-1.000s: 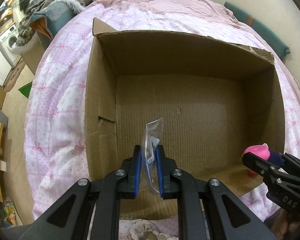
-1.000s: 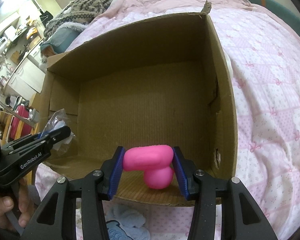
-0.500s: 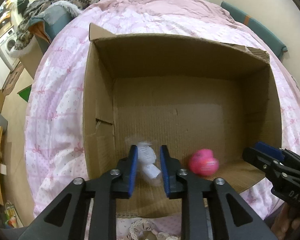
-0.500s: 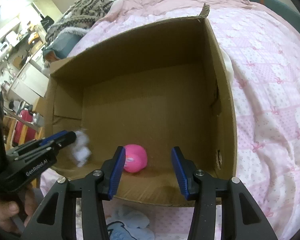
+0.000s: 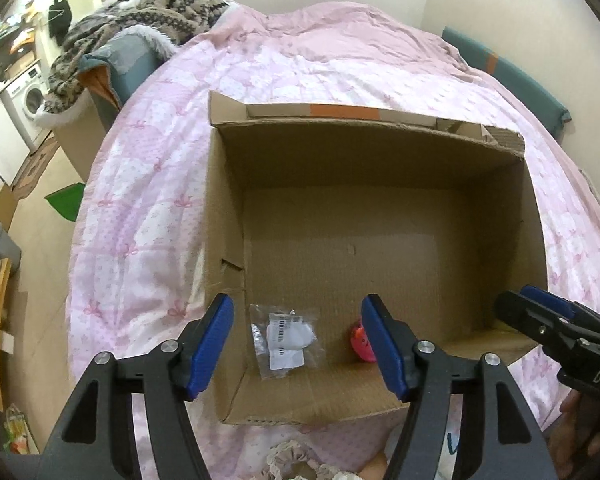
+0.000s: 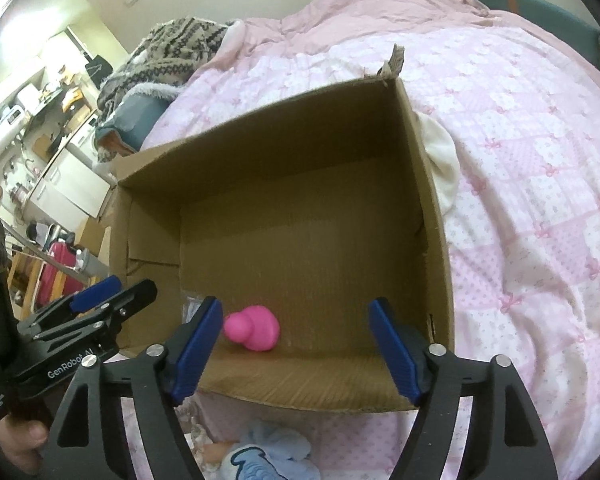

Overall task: Organize soft objects
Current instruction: 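Withdraw both tools from the box toward the remaining items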

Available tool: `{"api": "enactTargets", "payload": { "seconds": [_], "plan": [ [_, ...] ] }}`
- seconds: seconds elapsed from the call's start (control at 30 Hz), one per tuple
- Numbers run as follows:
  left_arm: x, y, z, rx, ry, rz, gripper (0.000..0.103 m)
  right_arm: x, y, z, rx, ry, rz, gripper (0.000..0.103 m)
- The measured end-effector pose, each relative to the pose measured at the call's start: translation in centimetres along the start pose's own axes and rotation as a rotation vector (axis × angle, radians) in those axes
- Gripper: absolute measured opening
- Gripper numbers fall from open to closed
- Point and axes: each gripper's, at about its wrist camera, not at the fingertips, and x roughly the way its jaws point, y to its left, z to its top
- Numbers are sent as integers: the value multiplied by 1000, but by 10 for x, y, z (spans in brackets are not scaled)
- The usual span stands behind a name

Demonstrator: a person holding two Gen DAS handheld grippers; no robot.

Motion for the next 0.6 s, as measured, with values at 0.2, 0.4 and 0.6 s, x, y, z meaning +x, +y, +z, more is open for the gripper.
{"api": "enactTargets", "payload": {
  "seconds": [0.2, 0.4, 0.6],
  "plan": [
    [-18, 7, -1, -14, -28, 15, 64, -12, -1, -3, 1, -22, -7, 82],
    [-36, 18, -11, -40, -24, 20, 64, -31, -2, -14, -4, -31, 1, 82],
    [-50, 27, -29, -66, -15, 31, 64, -45, -3, -28, 11, -30, 6, 82]
  ]
}}
